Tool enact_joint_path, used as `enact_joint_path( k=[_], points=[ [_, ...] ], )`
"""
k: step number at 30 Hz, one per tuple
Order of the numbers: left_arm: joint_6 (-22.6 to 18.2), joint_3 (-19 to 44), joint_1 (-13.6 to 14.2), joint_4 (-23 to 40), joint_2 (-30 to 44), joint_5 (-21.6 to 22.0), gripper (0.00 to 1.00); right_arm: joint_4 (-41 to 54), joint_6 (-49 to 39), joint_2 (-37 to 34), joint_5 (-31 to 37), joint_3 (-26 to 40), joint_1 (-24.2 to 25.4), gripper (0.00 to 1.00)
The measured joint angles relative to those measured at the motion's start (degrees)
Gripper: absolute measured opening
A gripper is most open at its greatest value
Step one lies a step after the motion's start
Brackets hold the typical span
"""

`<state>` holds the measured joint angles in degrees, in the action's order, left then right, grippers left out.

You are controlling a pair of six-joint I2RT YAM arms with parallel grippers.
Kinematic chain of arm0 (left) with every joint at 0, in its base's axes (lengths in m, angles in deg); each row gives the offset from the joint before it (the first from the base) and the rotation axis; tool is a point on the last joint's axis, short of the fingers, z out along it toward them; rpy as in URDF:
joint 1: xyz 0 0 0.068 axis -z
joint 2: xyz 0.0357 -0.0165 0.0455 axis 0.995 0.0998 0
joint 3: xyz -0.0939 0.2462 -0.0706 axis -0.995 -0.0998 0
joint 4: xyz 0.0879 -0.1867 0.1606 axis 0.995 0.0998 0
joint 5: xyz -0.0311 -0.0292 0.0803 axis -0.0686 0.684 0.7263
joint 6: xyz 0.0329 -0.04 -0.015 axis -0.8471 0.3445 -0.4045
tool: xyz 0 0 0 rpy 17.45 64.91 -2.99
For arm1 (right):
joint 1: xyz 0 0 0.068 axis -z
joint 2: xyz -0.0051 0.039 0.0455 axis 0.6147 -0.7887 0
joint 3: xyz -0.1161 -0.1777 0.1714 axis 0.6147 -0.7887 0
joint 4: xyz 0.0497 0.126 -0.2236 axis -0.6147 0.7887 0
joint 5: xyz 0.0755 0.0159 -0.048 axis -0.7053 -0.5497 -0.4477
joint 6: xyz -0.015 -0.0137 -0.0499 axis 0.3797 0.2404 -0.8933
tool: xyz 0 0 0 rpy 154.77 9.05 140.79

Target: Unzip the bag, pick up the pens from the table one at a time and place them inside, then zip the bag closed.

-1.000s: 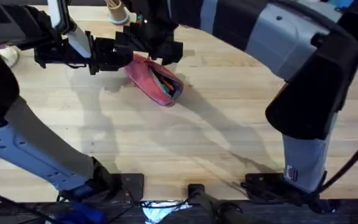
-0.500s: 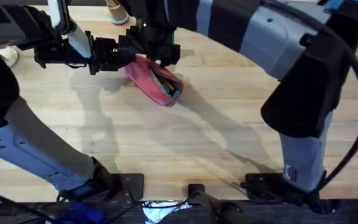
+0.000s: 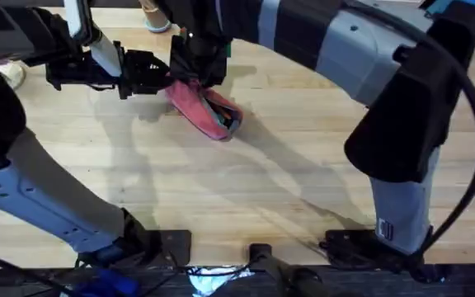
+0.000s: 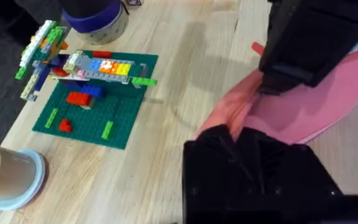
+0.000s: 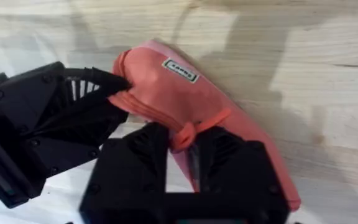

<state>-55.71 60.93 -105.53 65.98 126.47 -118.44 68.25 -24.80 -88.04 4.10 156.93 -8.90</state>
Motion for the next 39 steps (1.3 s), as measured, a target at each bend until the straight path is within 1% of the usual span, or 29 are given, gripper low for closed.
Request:
enact_joint_path(
  k=[2,5,6,11,18,30,39],
  points=[
    [-0.01,0.00,0.00,0.02,0.00,0.00,0.042,-0.10,-0.04,-0.01,0.01,0.00,-0.14,0.205],
    [-0.02,0.00,0.09,0.04,0.00,0.00,0.042,-0.21,-0.15,0.00,-0.07,0.00,-0.20,0.051],
    [-0.02,0.00,0.13,0.02,0.00,0.00,0.042,-0.20,-0.17,0.00,-0.07,0.00,-0.22,0.041],
    [-0.02,0.00,0.17,0.04,0.00,0.00,0.042,-0.22,-0.67,0.00,-0.13,0.00,-0.20,0.037],
    [-0.02,0.00,0.17,0.09,0.00,-0.04,0.042,0.35,-4.08,-0.01,-0.20,0.00,-0.19,0.029],
    [-0.02,0.00,0.72,0.11,0.00,-0.28,0.042,1.68,-12.00,0.25,0.16,0.02,0.20,0.031],
    [0.00,0.00,1.62,0.67,0.00,-2.29,0.042,4.28,-19.76,1.60,1.91,0.02,0.22,0.031]
  ],
)
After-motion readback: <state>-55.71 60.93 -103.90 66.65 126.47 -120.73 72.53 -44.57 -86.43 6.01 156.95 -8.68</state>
